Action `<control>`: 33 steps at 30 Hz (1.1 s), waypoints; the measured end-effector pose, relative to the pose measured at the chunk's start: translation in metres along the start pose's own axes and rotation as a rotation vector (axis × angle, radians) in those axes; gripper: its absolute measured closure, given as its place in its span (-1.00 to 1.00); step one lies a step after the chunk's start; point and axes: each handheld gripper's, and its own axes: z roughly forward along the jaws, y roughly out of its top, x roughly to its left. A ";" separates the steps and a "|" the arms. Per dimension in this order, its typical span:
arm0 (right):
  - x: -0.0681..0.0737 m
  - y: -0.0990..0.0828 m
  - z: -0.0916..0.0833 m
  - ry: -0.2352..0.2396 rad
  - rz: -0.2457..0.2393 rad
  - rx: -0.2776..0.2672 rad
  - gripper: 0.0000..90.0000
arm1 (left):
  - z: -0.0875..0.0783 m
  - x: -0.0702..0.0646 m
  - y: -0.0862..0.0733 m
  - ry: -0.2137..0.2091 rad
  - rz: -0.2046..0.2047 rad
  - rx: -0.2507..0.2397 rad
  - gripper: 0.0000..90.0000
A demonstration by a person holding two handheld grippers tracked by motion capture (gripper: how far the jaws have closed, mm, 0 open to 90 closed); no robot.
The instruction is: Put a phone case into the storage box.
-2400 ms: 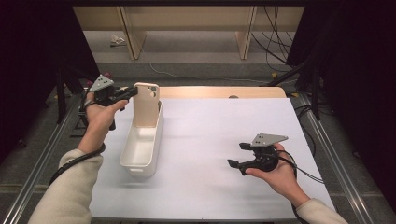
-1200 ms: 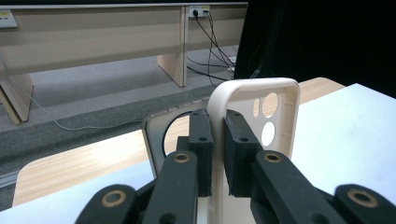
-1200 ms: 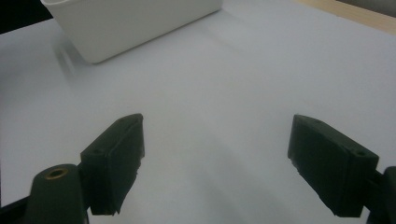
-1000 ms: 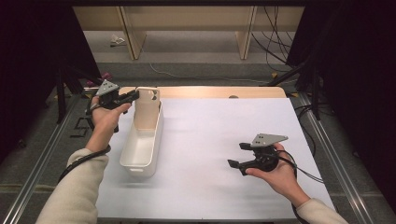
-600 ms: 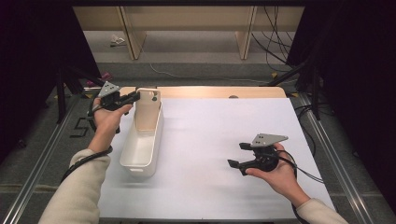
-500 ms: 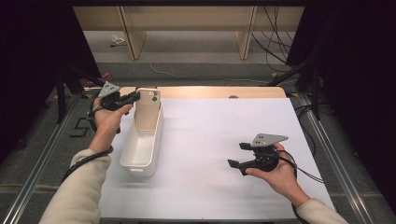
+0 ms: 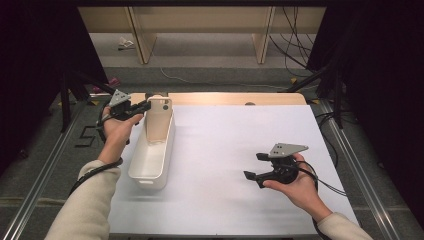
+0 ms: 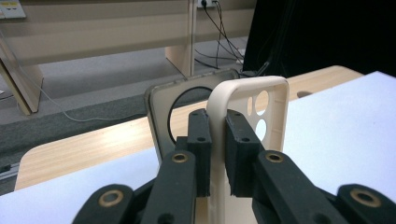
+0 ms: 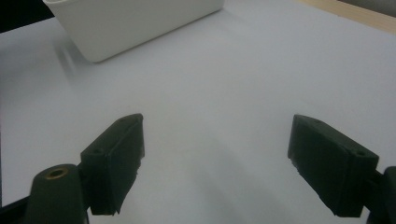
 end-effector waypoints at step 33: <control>-0.001 0.000 0.001 0.005 -0.001 0.004 -0.56 | 0.007 0.006 0.003 0.050 -0.006 0.045 0.61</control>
